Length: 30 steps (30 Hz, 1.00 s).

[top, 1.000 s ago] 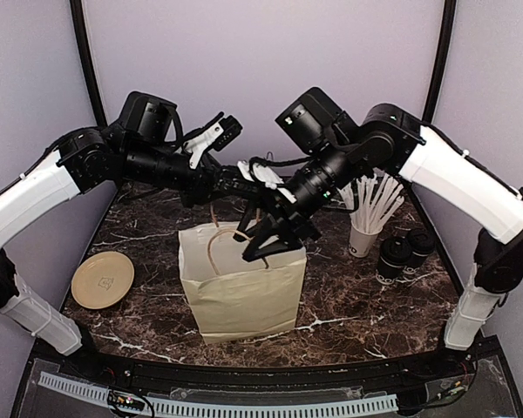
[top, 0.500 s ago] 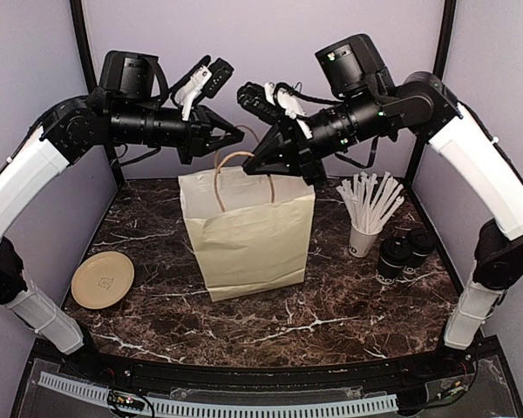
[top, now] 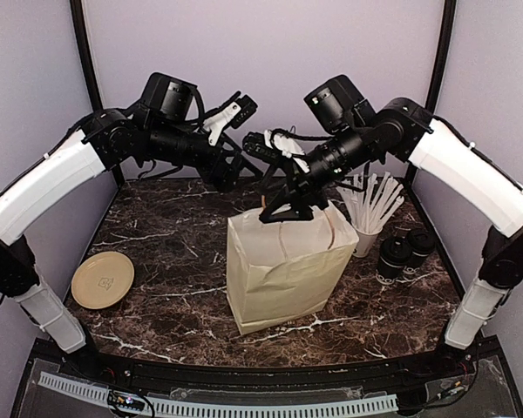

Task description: Pack the takeout coffee

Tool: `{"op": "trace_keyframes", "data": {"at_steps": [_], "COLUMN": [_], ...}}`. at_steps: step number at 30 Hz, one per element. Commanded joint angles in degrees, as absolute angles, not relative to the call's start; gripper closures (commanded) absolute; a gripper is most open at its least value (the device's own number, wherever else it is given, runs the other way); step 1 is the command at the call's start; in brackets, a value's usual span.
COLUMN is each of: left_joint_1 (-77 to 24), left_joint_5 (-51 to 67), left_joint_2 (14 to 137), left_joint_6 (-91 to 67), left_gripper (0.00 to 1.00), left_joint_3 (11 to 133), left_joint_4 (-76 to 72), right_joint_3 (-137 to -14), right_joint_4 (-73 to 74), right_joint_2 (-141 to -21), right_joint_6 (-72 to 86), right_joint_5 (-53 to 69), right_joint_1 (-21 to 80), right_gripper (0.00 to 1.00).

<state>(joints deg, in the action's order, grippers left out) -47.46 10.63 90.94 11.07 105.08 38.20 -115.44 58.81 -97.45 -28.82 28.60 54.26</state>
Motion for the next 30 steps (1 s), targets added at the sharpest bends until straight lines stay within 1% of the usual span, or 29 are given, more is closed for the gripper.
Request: {"op": "trace_keyframes", "data": {"at_steps": [1,6,9,13,15,21,23,24,26,27,28,30], "left_joint_1": [-47.2,-47.2,-47.2,-47.2,-47.3,-47.3,-47.3,-47.3,-47.3,-47.4,-47.3,-47.3], "left_joint_5": [10.9,16.3,18.3,18.6,20.1,22.9,24.0,24.7,26.9,28.0,28.5,29.1], "left_joint_2": [86.5,78.9,77.8,79.8,81.0,86.8,89.7,90.7,93.2,94.5,95.0,96.0], "left_joint_6": [9.5,7.7,7.2,6.5,6.1,3.9,4.5,4.6,5.2,5.9,6.3,7.2], "left_gripper": [0.02,0.01,0.03,0.07,0.08,0.1,0.14,0.17,0.27,0.37,0.42,0.57], "left_joint_3": [105.2,98.6,96.1,95.8,95.8,96.0,97.8,99.4,101.7,102.5,104.0,105.5], "left_joint_4": [37.7,32.1,32.0,32.6,32.0,26.6,26.2,26.6,27.4,27.8,29.0,30.7], "right_joint_3": [-117.9,-121.7,-122.9,-122.6,-121.0,-110.7,-108.2,-107.2,-105.6,-105.0,-104.5,-103.9], "right_joint_4": [61.1,68.0,70.3,69.7,68.4,62.3,60.6,59.8,58.6,58.0,57.5,56.8], "right_joint_2": [-93.4,-92.2,-91.1,-89.6,-88.4,-83.0,-81.9,-81.5,-80.8,-80.5,-80.2,-79.8], "right_joint_6": [-32.6,-38.3,-39.9,-39.6,-38.9,-36.2,-35.6,-35.3,-34.6,-34.2,-33.8,-33.2], "right_joint_5": [33.9,35.2,35.6,34.9,35.2,36.6,36.8,37.2,38.3,38.8,39.4,40.1], "right_joint_1": [52.8,51.6,50.1,47.6,45.2,36.5,33.8,32.5,29.7,28.6,27.7,26.2], "right_gripper": [0.28,0.26,0.24,0.24,0.24,0.24,0.24,0.25,0.26,0.26,0.27,0.28]}}
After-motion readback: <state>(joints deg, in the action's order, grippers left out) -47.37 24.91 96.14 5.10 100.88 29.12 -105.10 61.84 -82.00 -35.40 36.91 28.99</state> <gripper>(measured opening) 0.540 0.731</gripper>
